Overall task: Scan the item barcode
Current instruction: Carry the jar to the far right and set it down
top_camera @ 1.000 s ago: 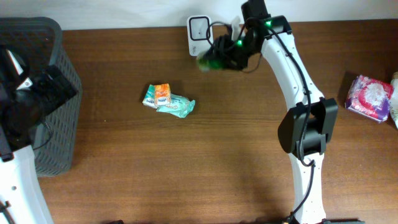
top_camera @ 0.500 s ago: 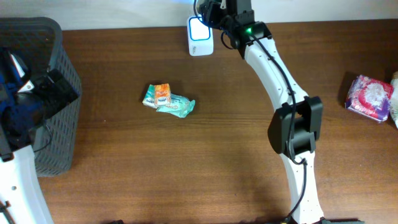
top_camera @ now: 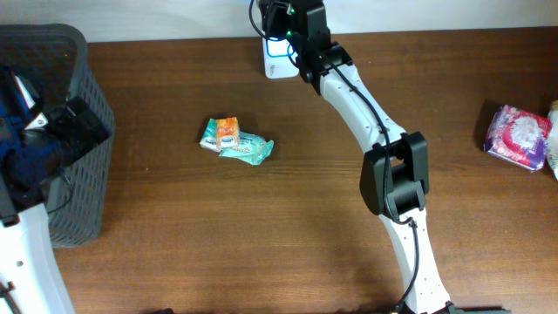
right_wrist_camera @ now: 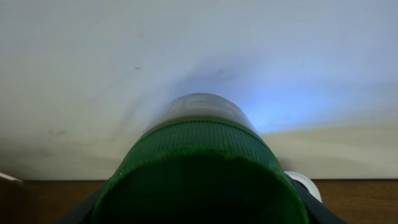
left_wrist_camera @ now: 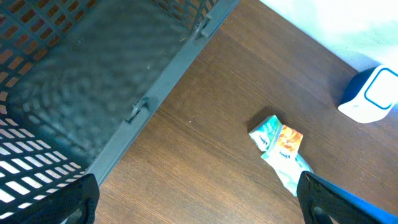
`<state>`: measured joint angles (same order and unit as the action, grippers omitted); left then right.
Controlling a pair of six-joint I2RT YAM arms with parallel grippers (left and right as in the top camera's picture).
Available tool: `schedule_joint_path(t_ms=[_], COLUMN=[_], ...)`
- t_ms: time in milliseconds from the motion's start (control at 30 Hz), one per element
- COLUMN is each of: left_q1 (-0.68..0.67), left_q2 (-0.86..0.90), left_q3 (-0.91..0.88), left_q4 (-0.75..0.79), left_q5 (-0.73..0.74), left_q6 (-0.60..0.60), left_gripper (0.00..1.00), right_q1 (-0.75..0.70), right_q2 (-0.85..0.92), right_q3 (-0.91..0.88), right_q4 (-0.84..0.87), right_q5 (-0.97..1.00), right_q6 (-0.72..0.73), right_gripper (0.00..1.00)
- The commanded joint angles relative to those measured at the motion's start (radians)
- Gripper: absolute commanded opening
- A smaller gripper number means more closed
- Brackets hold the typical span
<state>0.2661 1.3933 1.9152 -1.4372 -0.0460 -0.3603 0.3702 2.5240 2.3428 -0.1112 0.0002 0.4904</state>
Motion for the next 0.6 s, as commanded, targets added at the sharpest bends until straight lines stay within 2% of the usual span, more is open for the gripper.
schedule_joint_path(t_ms=[0, 100, 233, 433, 567], left_q1=[0.006, 0.006, 0.006, 0.006, 0.006], left_q2=[-0.001, -0.001, -0.001, -0.001, -0.001], left_q3=[0.001, 0.001, 0.001, 0.001, 0.001], left_q4=[-0.001, -0.001, -0.001, -0.001, -0.001], left_q5=[-0.011, -0.011, -0.011, -0.011, -0.011], left_q6=[-0.006, -0.006, -0.006, -0.006, -0.006], left_gripper=[0.99, 0.99, 0.99, 0.99, 0.99], right_q1=[-0.003, -0.050, -0.206, -0.550, -0.726], right_q2=[-0.005, -0.053, -0.164, -0.211, -0.179], right_q3=[0.024, 0.026, 0.026, 0.025, 0.023], right_q4=[0.010, -0.075, -0.307, -0.754, -0.985], right_q5=[0.019, 0.020, 0.019, 0.013, 0.015], right_q6=[-0.014, -0.014, -0.014, -0.014, -0.083], right_gripper=[0.48, 0.48, 0.48, 0.48, 0.48])
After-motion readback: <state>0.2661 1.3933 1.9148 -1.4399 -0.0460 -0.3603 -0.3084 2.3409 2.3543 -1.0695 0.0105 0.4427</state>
